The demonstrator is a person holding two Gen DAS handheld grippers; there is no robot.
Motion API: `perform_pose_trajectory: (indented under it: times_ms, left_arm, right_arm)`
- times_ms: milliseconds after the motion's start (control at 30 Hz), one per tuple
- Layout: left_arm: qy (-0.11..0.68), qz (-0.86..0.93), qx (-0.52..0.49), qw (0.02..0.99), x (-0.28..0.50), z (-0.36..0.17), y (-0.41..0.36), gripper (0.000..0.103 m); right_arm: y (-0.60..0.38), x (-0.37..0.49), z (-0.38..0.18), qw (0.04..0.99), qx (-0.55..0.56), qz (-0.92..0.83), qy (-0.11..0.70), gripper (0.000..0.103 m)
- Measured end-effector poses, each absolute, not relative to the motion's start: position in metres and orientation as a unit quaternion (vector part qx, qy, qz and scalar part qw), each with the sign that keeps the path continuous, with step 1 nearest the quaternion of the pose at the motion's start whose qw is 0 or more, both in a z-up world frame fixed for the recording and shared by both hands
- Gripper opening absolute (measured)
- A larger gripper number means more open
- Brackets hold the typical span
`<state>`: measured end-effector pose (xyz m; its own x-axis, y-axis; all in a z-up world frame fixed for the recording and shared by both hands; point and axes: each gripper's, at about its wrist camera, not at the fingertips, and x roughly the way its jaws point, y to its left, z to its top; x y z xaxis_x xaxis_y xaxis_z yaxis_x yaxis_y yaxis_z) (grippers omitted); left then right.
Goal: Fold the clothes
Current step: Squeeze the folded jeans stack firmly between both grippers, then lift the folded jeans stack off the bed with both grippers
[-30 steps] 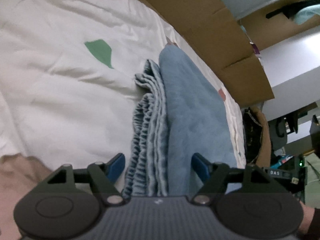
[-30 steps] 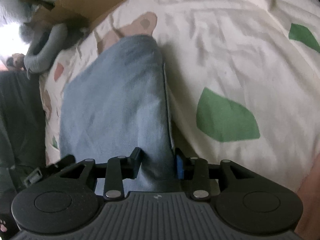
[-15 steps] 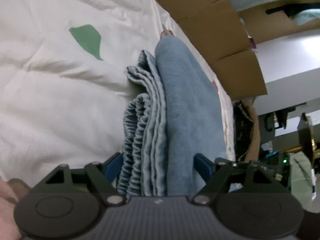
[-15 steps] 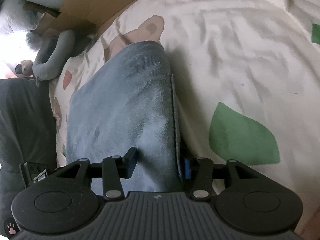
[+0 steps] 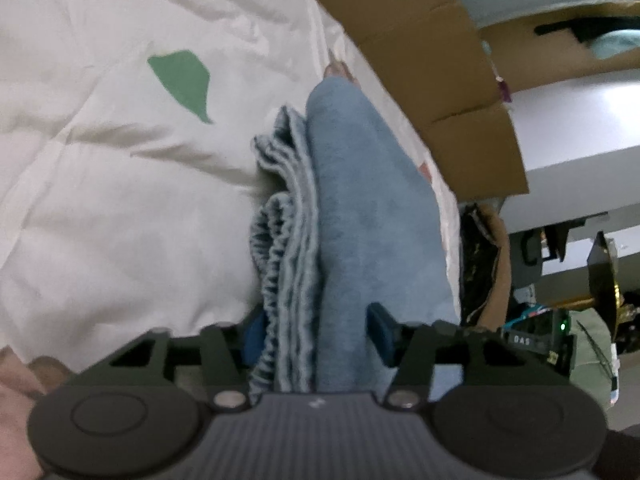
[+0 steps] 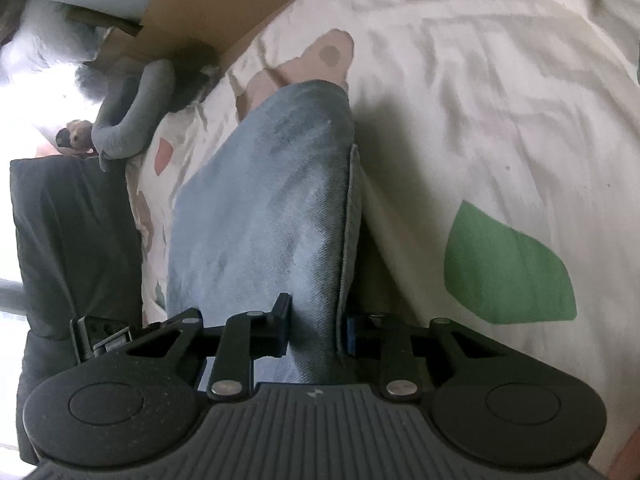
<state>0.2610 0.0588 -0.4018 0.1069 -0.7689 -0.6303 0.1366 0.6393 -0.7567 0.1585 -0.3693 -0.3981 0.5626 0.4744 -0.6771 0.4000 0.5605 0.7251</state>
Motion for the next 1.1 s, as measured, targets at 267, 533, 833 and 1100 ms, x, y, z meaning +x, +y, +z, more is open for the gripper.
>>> perform_pose_trajectory:
  times_ms: [267,533,833,1100]
  left_arm:
    - [0.594,-0.329,-0.254,0.689,0.27,-0.403,0.052,0.07]
    - [0.6,-0.339,-0.31,0.655,0.283,-0.423,0.045,0.071]
    - [0.601,-0.34,-0.289,0.663,0.281,-0.406,0.037,0.052]
    - [0.599,-0.342,-0.266,0.674,0.278,-0.373,0.029,0.045]
  right_arm:
    - [-0.372,0.161,-0.409,0.75,0.48,0.013,0.454,0.043]
    - [-0.376,0.175,-0.421,0.75,0.488,0.032,0.446,0.046]
    - [-0.374,0.176,-0.406,0.76,0.48,0.054,0.436,0.023]
    - [-0.369,0.175,-0.379,0.766,0.475,0.044,0.431,0.02]
